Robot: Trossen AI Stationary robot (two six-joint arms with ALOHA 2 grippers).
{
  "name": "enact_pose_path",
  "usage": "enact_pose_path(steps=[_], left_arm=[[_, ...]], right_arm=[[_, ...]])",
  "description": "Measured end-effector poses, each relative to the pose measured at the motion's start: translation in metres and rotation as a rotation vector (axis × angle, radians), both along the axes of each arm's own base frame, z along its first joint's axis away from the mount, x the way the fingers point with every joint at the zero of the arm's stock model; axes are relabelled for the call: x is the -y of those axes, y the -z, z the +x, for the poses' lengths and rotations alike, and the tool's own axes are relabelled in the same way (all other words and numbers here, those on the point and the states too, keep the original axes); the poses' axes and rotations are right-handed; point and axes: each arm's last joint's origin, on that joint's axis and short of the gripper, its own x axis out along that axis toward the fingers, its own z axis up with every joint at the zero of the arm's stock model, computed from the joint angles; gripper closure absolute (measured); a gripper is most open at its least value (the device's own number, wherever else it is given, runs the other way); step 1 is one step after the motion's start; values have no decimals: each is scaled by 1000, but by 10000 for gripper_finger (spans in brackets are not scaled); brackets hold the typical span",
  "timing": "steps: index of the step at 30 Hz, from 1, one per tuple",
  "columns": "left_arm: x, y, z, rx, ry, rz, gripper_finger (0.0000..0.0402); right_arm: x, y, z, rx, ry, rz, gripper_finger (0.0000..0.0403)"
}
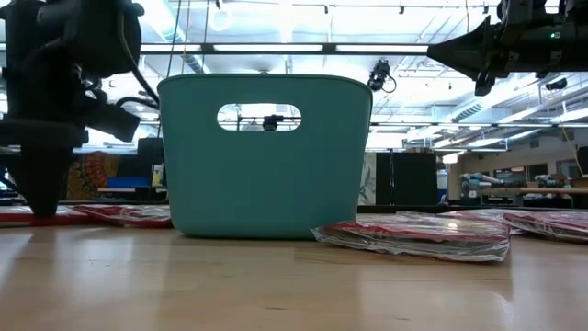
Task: Sort popcorn bags into baskets
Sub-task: Put the red popcorn bag into the green bin
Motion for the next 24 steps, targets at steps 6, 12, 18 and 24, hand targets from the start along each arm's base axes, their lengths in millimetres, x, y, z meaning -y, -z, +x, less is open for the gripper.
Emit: enact_pose_path(steps=[6,12,18,24], left_arm=[[1,8,-1,-66,25,44,235],[2,9,-4,-97,73,62,288],[6,9,-7,-108,124,68,387],[7,-3,-7,-129,123,-34,391]], right_arm=[[0,0,0,0,0,0,384],[0,0,0,0,0,0,384],[0,0,0,0,0,0,384],[0,0,0,-1,9,0,384]])
